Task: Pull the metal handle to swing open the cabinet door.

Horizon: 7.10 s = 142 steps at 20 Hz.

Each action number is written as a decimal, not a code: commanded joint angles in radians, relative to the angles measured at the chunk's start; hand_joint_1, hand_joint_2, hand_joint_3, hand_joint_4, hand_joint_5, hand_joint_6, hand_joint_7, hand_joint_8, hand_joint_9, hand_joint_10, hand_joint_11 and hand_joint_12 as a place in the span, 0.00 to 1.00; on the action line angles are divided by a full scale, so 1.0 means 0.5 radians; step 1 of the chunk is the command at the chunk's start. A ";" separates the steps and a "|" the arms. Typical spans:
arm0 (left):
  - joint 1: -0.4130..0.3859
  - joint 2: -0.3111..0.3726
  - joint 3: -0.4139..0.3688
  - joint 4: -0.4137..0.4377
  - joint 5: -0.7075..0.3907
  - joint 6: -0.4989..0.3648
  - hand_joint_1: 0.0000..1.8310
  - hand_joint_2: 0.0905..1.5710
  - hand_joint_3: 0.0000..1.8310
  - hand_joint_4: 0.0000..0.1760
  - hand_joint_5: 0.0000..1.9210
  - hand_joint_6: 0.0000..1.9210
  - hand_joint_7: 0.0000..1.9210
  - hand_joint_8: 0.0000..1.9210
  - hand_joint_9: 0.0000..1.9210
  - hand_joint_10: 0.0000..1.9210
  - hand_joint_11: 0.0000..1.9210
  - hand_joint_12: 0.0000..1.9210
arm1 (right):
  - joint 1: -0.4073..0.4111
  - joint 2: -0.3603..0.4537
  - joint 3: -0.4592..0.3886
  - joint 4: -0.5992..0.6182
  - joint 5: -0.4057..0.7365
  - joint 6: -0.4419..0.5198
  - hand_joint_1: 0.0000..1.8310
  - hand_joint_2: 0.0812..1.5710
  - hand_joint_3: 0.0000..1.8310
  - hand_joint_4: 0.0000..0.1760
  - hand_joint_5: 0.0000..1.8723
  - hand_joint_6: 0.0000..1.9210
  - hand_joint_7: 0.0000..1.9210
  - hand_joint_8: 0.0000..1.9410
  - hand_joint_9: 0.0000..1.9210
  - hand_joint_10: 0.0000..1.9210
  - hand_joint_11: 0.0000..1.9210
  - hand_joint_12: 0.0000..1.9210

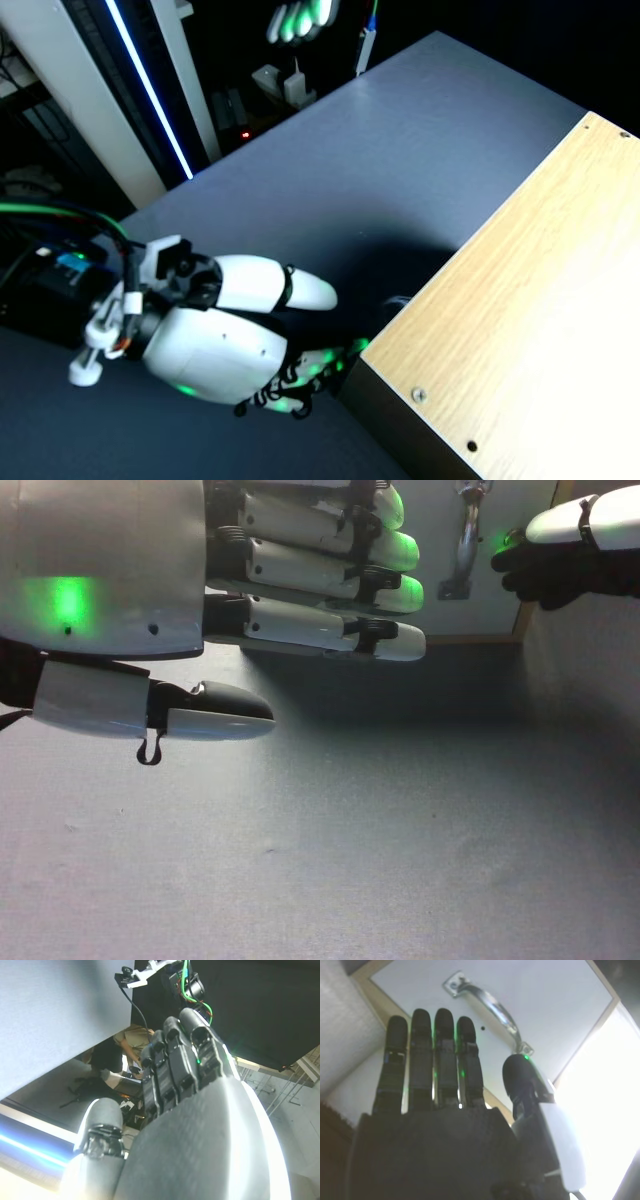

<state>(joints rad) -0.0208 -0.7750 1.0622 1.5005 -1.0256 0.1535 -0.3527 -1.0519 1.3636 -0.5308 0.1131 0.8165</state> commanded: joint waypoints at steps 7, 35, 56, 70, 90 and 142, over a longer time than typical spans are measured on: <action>-0.019 0.013 -0.001 -0.194 -0.051 0.018 0.00 1.00 0.03 0.00 0.19 0.00 0.20 0.00 0.19 0.00 0.00 0.42 | 0.004 -0.035 0.058 0.165 0.296 0.020 0.00 1.00 0.06 0.00 0.26 0.00 0.26 0.00 0.24 0.00 0.00 0.55; -0.019 0.013 -0.001 -0.194 -0.051 0.018 0.00 1.00 0.04 0.00 0.21 0.00 0.22 0.00 0.21 0.00 0.00 0.46 | -0.189 0.098 -0.183 0.328 0.502 -0.001 0.00 1.00 0.06 0.00 0.28 0.00 0.28 0.00 0.25 0.00 0.01 0.57; -0.019 0.013 -0.001 -0.194 -0.051 0.018 0.00 1.00 0.04 0.00 0.21 0.00 0.22 0.00 0.21 0.00 0.00 0.46 | -0.367 0.337 -0.219 0.293 0.679 -0.001 0.00 1.00 0.06 0.00 0.28 0.00 0.28 0.00 0.26 0.00 0.01 0.57; -0.019 0.013 -0.001 -0.194 -0.051 0.018 0.00 1.00 0.05 0.00 0.20 0.00 0.21 0.00 0.20 0.00 0.00 0.46 | -0.483 0.436 -0.125 0.169 0.809 -0.001 0.00 1.00 0.06 0.00 0.27 0.00 0.28 0.00 0.25 0.00 0.01 0.56; -0.019 0.013 -0.001 -0.194 -0.051 0.018 0.00 1.00 0.05 0.00 0.19 0.00 0.22 0.00 0.20 0.00 0.00 0.46 | -0.443 0.175 0.210 0.436 0.863 -0.001 0.00 1.00 0.06 0.00 0.28 0.00 0.28 0.00 0.25 0.00 0.01 0.55; -0.019 0.013 -0.001 -0.194 -0.051 0.018 0.00 1.00 0.05 0.00 0.19 0.00 0.21 0.00 0.20 0.00 0.00 0.46 | -0.487 0.133 0.090 -0.070 0.897 0.491 0.00 1.00 0.06 0.00 0.26 0.00 0.27 0.00 0.25 0.00 0.00 0.55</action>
<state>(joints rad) -0.0208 -0.7750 1.0622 1.5005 -1.0260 0.1535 -0.6018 -0.9859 1.4117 -0.6071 0.4683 1.0607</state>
